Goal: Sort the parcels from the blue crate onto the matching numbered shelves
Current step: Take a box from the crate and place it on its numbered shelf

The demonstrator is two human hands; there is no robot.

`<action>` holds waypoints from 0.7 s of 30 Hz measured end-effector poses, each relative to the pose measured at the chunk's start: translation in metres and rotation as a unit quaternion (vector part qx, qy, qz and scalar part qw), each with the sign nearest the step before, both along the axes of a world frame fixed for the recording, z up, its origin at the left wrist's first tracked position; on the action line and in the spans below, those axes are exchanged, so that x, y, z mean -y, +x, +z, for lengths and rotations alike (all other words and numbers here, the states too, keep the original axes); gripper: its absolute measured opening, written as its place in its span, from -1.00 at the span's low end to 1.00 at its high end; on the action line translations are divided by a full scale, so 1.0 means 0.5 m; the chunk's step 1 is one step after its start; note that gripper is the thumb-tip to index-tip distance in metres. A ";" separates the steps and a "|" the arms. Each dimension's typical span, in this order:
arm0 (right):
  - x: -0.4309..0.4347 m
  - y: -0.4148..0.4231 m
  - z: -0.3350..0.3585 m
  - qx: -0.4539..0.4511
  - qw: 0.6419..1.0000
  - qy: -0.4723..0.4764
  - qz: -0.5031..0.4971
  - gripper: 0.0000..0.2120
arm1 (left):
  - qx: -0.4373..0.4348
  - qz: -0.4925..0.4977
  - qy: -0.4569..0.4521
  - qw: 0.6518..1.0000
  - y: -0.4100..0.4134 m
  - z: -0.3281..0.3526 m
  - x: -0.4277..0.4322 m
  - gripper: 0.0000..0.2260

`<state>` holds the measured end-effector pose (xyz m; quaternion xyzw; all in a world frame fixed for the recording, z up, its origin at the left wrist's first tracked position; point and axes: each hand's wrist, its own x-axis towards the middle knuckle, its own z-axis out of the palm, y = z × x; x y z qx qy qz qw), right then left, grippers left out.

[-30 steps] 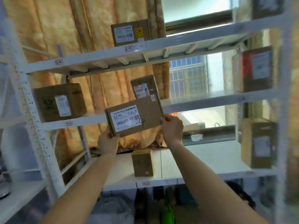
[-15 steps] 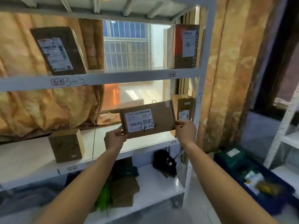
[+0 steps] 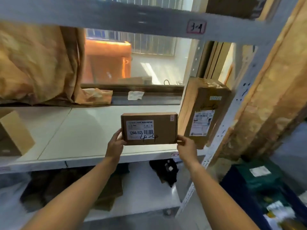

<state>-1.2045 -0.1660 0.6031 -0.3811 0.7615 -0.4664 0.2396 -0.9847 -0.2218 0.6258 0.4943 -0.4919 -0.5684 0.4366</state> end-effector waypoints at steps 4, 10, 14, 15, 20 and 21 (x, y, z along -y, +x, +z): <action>0.060 -0.041 -0.075 0.025 0.999 0.024 0.022 -0.49 | 0.010 0.019 0.027 0.999 -0.040 -0.076 0.060 -0.49; 0.053 -0.032 -0.123 0.036 0.999 0.031 -0.014 -0.44 | 0.028 0.034 0.034 0.998 -0.064 -0.130 0.073 -0.55; 0.053 -0.014 -0.127 0.070 0.997 0.009 -0.030 -0.40 | 0.042 0.038 0.019 0.998 -0.076 -0.139 0.057 -0.55; 0.056 -0.015 -0.126 0.071 0.997 0.016 -0.034 -0.40 | 0.043 0.035 0.016 0.998 -0.078 -0.139 0.053 -0.54; 0.060 -0.012 -0.116 0.093 0.989 0.037 -0.107 -0.56 | 0.057 -0.007 0.019 0.998 -0.071 -0.136 0.047 -0.48; 0.057 -0.006 -0.113 0.110 0.985 0.032 -0.133 -0.60 | 0.065 -0.013 0.028 0.997 -0.070 -0.138 0.046 -0.46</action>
